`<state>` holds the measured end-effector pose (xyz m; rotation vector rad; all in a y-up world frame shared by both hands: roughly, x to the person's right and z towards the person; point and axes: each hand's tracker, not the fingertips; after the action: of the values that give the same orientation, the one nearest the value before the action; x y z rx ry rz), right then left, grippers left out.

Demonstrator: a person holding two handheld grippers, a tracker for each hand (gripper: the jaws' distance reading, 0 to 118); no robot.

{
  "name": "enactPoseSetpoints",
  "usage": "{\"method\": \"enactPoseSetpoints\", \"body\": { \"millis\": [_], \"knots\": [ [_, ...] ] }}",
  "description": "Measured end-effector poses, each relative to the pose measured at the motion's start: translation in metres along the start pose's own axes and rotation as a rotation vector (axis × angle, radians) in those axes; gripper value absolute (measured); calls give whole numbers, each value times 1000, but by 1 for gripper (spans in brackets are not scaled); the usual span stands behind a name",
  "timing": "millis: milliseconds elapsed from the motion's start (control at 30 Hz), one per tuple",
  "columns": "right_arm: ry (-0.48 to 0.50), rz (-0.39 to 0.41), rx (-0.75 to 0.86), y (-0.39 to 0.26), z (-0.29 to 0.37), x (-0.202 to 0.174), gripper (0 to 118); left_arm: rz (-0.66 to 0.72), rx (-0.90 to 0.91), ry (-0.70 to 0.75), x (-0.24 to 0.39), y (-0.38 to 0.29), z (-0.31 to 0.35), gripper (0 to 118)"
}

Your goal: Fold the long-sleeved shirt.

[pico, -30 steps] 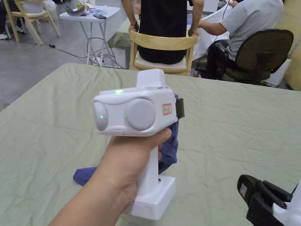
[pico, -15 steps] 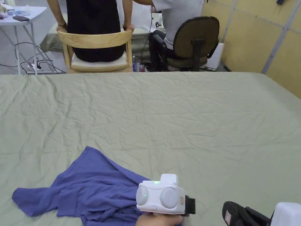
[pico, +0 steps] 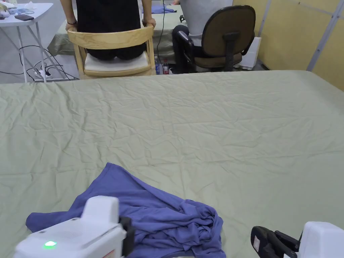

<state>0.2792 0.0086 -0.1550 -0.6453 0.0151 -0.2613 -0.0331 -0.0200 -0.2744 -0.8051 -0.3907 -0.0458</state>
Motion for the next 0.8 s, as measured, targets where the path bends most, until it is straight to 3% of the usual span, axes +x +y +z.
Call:
{"method": "enactPoseSetpoints", "body": {
  "millis": [67,133,167,200,233,267,333,467,567,633,733,767,800],
  "knots": [
    [6,-1,-27,-1,-15,-2,4,98,-14,55,-27,-5,5,0],
    [6,-2,-50,0,-30,-5,4,154,3,69,-57,4,-6,10],
    [5,-6,-61,0,-38,-6,4,177,20,82,-69,14,-16,26],
    [3,-11,-69,1,-44,-6,4,174,16,95,-78,24,-27,71],
    [2,-17,-79,2,-52,-8,4,165,21,99,-86,39,-49,108],
    [5,-19,-82,2,-56,-9,4,158,26,106,-95,52,-73,118],
    [8,-19,-94,2,-66,-10,4,185,62,111,-116,79,-118,113],
    [-16,-16,-137,-1,-85,-7,4,192,-86,235,-157,102,-245,113],
    [-51,-19,-175,-3,-98,0,4,168,-168,272,-138,111,-291,112],
    [-75,-12,-192,-5,-106,5,4,72,-157,244,-129,107,-306,106],
    [-91,-25,-213,-6,-120,14,4,-45,-133,246,-109,104,-292,75],
    [-93,-31,-216,-6,-125,16,4,-26,-147,184,-115,109,-292,45],
    [-93,-42,-211,-4,-131,20,5,-25,-124,171,-113,111,-285,2]
  ]
}}
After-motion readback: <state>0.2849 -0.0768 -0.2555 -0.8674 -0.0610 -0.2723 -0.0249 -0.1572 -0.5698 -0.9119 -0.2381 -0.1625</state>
